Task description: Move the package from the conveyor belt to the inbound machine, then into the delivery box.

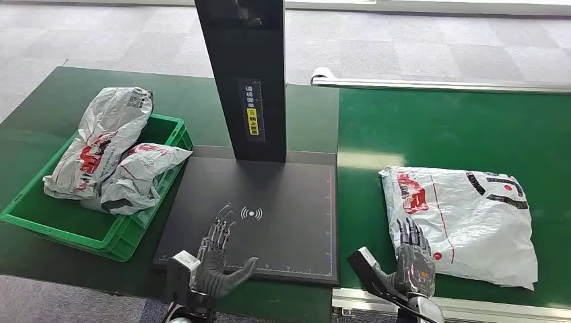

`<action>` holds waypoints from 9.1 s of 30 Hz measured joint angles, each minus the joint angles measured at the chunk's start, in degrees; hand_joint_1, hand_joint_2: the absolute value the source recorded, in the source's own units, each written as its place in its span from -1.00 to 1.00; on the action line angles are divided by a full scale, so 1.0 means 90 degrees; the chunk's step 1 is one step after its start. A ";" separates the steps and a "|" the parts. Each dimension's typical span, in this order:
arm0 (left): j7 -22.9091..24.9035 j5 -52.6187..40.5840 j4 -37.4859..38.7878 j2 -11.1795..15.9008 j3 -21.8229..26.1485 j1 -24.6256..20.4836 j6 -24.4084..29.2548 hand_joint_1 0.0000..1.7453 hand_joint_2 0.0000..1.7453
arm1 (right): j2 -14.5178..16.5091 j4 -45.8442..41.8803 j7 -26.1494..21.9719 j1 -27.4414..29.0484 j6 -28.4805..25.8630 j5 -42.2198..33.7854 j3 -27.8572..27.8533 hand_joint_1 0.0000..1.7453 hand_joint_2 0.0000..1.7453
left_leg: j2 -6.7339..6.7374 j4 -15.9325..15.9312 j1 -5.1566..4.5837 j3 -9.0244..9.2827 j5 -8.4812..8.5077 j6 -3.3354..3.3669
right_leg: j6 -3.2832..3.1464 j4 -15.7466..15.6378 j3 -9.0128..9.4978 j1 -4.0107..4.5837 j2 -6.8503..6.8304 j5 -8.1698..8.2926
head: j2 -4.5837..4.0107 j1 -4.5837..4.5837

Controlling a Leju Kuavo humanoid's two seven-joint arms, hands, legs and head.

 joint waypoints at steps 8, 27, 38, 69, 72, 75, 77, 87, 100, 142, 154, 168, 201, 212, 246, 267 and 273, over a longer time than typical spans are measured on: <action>0.0000 -0.0001 0.0000 0.0007 0.0001 0.0005 0.0000 -1.00 1.00 | 0.0026 0.0209 0.0000 -0.0031 -0.0008 0.0000 -0.0062 -1.00 1.00 | 0.0000 0.0000 0.0000 0.0000 0.0000 0.0000 | 0.0000 0.0000 0.0000 0.0000 0.0000 0.0000 | 0.0000 -0.0001; 0.0060 0.0014 -0.0013 -0.0056 0.0001 0.0030 0.0061 -1.00 1.00 | 0.0101 0.0666 0.0780 -0.0039 -0.0282 0.1065 -0.0421 -1.00 1.00 | 0.0000 0.0000 0.0000 0.0001 0.0000 0.0000 | 0.0000 0.0000 0.0000 0.0000 -0.0001 0.0000 | 0.0000 -0.0001; 0.0118 -0.0005 -0.0144 -0.0073 0.0074 0.0144 0.0061 -1.00 1.00 | 0.0364 0.0167 0.1211 0.0188 0.0164 0.1488 -0.0963 1.00 1.00 | 0.0001 0.0000 0.0000 0.0001 0.0000 0.0000 | 0.0000 0.0000 0.0000 0.0000 0.0000 0.0000 | 0.0000 -0.0001; -0.0308 -0.0609 -0.0231 0.0113 0.0469 0.0028 0.0237 -1.00 1.00 | -0.0245 -0.3102 -0.1570 0.0335 0.1478 -0.4755 -0.0055 1.00 1.00 | 0.0003 0.0000 0.0000 0.0004 0.0002 0.0001 | 0.0001 0.0000 0.0007 0.0000 0.0000 0.0003 | 0.0000 -0.0001; -0.0366 -0.0769 -0.0217 0.0142 0.0602 -0.0128 0.0254 -1.00 1.00 | -0.0480 -0.3125 -0.1594 -0.0123 0.1789 -0.4711 0.0343 1.00 1.00 | 0.0003 0.0000 0.0000 0.0009 0.0006 0.0002 | 0.0000 0.0001 0.0011 0.0001 0.0001 0.0004 | 0.0000 -0.0002; -0.0412 -0.0844 -0.0168 0.0169 0.0791 -0.0331 0.0231 -1.00 1.00 | -0.0702 -0.2931 -0.1588 -0.0784 0.2175 -0.4574 0.0874 1.00 1.00 | 0.0003 0.0000 0.0001 0.0012 0.0014 0.0003 | -0.0003 0.0002 0.0013 0.0002 0.0000 0.0008 | 0.0000 -0.0002; -0.0430 -0.0859 -0.0129 0.0182 0.0918 -0.0456 0.0203 -1.00 1.00 | -0.0795 -0.2671 -0.1580 -0.1234 0.2343 -0.4482 0.1215 1.00 1.00 | 0.0002 0.0000 0.0001 0.0013 0.0018 0.0003 | -0.0004 0.0003 0.0014 0.0003 0.0000 0.0009 | 0.0000 -0.0002; -0.0440 -0.0911 0.0007 0.0192 0.1248 -0.0671 0.0148 -1.00 1.00 | -0.0956 -0.1840 -0.1528 -0.2198 0.2452 -0.4356 0.2032 1.00 1.00 | -0.0002 0.0000 0.0000 0.0002 0.0019 0.0004 | -0.0002 0.0003 0.0006 0.0001 -0.0005 0.0009 | 0.0000 -0.0001; -0.0457 -0.0800 0.0067 0.0237 0.1461 -0.0845 0.0322 -1.00 1.00 | -0.0377 -0.0059 -0.1587 -0.3675 0.3399 -0.4669 0.2906 1.00 1.00 | 0.0003 -0.0002 0.0012 0.0007 0.0033 -0.0005 | -0.0009 0.0007 0.0007 0.0014 -0.0001 0.0020 | 0.0000 -0.0001; -0.0480 -0.1950 -0.0824 0.0644 0.2680 -0.0685 0.0763 -1.00 1.00 | -0.0378 0.0008 -0.2498 -0.3571 0.3871 -0.7756 0.3449 -1.00 1.00 | -0.0004 0.0002 0.0012 -0.0002 0.0032 -0.0006 | -0.0008 0.0005 -0.0007 0.0012 -0.0006 0.0020 | 0.0000 -0.0001; -0.0430 -0.2088 -0.1008 0.0891 0.3037 -0.0710 0.1025 -1.00 1.00 | -0.0905 -0.0732 -0.2679 -0.2728 0.3482 -0.7874 0.2511 -1.00 1.00 | -0.0001 0.0001 0.0011 -0.0003 0.0031 -0.0005 | -0.0008 0.0005 -0.0004 0.0012 -0.0005 0.0019 | 0.0000 0.0000; -0.0632 -0.2148 -0.1179 0.1047 0.3222 -0.0751 0.1168 -1.00 1.00 | -0.1022 -0.0916 -0.2736 -0.1958 0.3240 -0.7906 0.2037 -1.00 1.00 | -0.0008 0.0001 0.0012 -0.0005 0.0029 -0.0006 | -0.0007 0.0005 -0.0005 0.0013 -0.0010 0.0016 | 0.0000 -0.0001; -0.0187 -0.3730 -0.0117 0.1654 -0.1650 -0.1640 0.0339 -1.00 1.00 | -0.0817 -0.0589 -0.2756 -0.0832 0.3318 -0.8021 0.1508 -1.00 1.00 | -0.0007 0.0001 0.0004 -0.0005 0.0027 -0.0003 | -0.0004 0.0003 -0.0005 0.0005 -0.0011 0.0019 | 0.0000 -0.0001; 0.0892 -0.6108 0.1427 0.1680 -0.2190 -0.2449 0.2049 -1.00 1.00 | -0.0838 -0.0555 -0.2756 -0.0849 0.3282 -0.8205 0.1639 -1.00 1.00 | -0.0007 0.0001 0.0004 -0.0004 0.0029 -0.0003 | -0.0004 0.0003 -0.0004 0.0005 -0.0011 0.0020 | 0.0000 -0.0001; 0.0318 -0.6190 0.1398 0.1891 -0.2254 -0.2643 0.2502 1.00 1.00 | -0.0825 -0.0666 -0.2702 -0.0737 0.3120 -0.8269 0.1735 -1.00 1.00 | -0.0009 -0.0001 0.0004 0.0009 0.0034 0.0000 | 0.0002 0.0003 0.0012 0.0005 -0.0015 0.0024 | 0.0000 -0.0001; -0.0276 -0.4975 -0.1530 0.2608 -0.1418 -0.2309 0.2946 1.00 1.00 | -0.0873 -0.0955 -0.2693 -0.0420 0.2985 -0.8349 0.1501 -1.00 1.00 | -0.0008 -0.0001 0.0004 0.0002 0.0034 0.0001 | 0.0002 0.0003 0.0004 0.0005 -0.0014 0.0024 | 0.0000 0.0000; -0.0355 -0.4731 -0.2237 0.2752 -0.0931 -0.2324 0.3078 1.00 1.00 | -0.0871 -0.1041 -0.2765 -0.0303 0.2981 -0.8332 0.1434 -1.00 1.00 | -0.0008 -0.0001 0.0005 0.0002 0.0034 0.0000 | 0.0001 0.0003 0.0002 0.0006 -0.0013 0.0024 | 0.0000 -0.0001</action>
